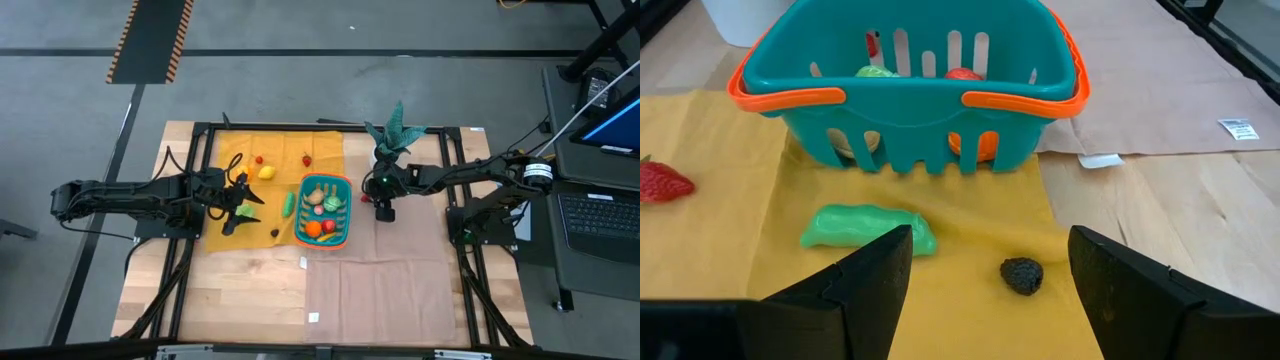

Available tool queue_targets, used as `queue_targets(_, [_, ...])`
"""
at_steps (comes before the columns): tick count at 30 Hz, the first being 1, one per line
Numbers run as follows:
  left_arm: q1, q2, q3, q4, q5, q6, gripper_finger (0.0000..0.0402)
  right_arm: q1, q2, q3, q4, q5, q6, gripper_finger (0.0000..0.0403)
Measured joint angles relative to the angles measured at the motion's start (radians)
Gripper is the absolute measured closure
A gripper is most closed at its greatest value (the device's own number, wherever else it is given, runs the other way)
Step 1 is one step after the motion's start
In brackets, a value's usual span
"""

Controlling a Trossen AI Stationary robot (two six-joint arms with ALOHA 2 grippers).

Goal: Pick and placing Produce into tupperware
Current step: Put the bottom raspberry into the basket

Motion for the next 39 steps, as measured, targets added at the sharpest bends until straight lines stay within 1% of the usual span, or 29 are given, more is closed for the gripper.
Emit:
queue_targets(8, [0.000,0.000,0.000,0.000,0.000,0.000,0.0140,0.000,0.024,0.000,0.004,-0.022,0.001,0.0230])
queue_targets(15, [0.000,0.000,0.000,0.000,0.000,0.000,0.0140,0.000,0.077,0.000,0.068,-0.022,-0.001,0.0230])
queue_targets(30, [0.001,0.000,0.000,0.000,0.000,0.001,0.0140,0.000,0.080,0.000,0.064,-0.020,-0.001,0.0231])
queue_targets(34, [0.001,0.000,0.000,0.000,0.000,0.001,0.0140,0.000,0.080,0.000,0.063,-0.021,0.003,0.0244])
queue_targets(39, [0.001,0.000,0.000,0.000,0.000,0.001,0.0140,0.000,0.080,0.000,0.063,-0.024,0.007,0.0276])
